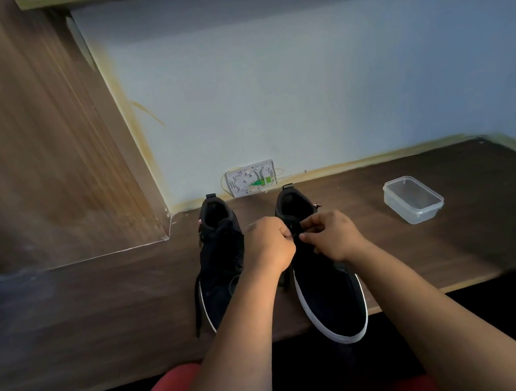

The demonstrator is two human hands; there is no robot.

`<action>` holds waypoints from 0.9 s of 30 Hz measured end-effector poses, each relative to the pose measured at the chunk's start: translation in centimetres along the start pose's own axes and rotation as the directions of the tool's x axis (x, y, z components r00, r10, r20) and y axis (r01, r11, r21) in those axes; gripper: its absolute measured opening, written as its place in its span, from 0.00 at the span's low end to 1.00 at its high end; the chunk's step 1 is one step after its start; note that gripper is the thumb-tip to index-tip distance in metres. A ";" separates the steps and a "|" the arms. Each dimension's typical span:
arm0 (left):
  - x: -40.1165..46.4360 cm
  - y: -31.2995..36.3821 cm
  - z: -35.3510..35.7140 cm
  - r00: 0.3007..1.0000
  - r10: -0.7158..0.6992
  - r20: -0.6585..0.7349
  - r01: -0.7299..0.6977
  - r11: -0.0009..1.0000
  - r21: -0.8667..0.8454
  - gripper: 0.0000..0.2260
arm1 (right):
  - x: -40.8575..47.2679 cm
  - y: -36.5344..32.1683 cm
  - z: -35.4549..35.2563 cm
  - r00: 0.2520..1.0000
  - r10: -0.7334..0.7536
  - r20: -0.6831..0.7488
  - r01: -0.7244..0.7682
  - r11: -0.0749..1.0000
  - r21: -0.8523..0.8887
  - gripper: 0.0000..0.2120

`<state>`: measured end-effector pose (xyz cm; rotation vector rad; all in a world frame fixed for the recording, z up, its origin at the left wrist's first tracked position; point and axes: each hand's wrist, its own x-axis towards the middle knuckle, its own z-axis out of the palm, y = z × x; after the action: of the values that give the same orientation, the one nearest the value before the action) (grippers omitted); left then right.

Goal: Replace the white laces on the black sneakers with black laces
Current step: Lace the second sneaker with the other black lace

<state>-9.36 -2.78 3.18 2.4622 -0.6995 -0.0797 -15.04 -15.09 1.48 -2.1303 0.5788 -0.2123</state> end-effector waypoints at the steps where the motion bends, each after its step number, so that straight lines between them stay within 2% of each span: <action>1: 0.0 0.2 0.0 1.000 0.015 0.006 -0.016 0.999 0.040 0.07 | 0.0 0.0 0.1 1.000 0.008 -0.001 -0.008 1.000 0.018 0.14; 7: -0.3 1.2 -0.1 0.997 0.073 -0.002 -0.070 0.963 0.262 0.07 | 0.0 0.2 0.0 1.000 0.016 0.003 -0.016 0.998 0.064 0.13; 11: -0.2 1.1 0.0 0.998 0.067 -0.013 -0.062 0.967 0.249 0.07 | -0.1 0.2 0.2 1.000 0.019 -0.012 -0.018 0.996 0.082 0.13; 15: 0.1 0.7 0.0 0.998 0.054 -0.016 -0.052 0.989 0.141 0.09 | -0.2 0.4 0.1 0.999 0.032 0.008 -0.033 0.998 0.051 0.13; 17: 0.3 0.3 0.2 0.998 0.054 -0.026 -0.053 0.997 0.057 0.10 | -0.4 0.3 0.2 1.000 0.000 0.018 0.001 0.999 -0.034 0.14; 20: 0.5 -0.3 0.1 0.999 0.036 -0.030 -0.037 0.998 -0.040 0.05 | -0.5 0.2 0.4 0.994 -0.104 -0.026 0.098 0.979 -0.178 0.12; 22: 0.7 -0.3 0.0 1.000 0.004 -0.019 -0.005 0.997 -0.075 0.09 | -0.6 0.2 0.4 0.983 -0.177 -0.057 0.161 0.963 -0.216 0.09; 24: 0.9 0.0 -0.1 0.997 -0.056 -0.045 0.051 0.993 -0.111 0.17 | -0.7 0.2 0.4 0.958 -0.281 -0.057 0.250 0.918 -0.308 0.09; 27: 1.2 0.7 0.1 0.995 -0.066 -0.078 0.059 0.994 -0.089 0.17 | -1.3 -0.3 0.7 0.932 -0.362 -0.014 0.305 0.803 -0.512 0.10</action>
<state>-8.72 -3.90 3.58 2.3898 -0.5727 -0.0340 -15.80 -13.81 1.34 -2.7464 0.3326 -0.4161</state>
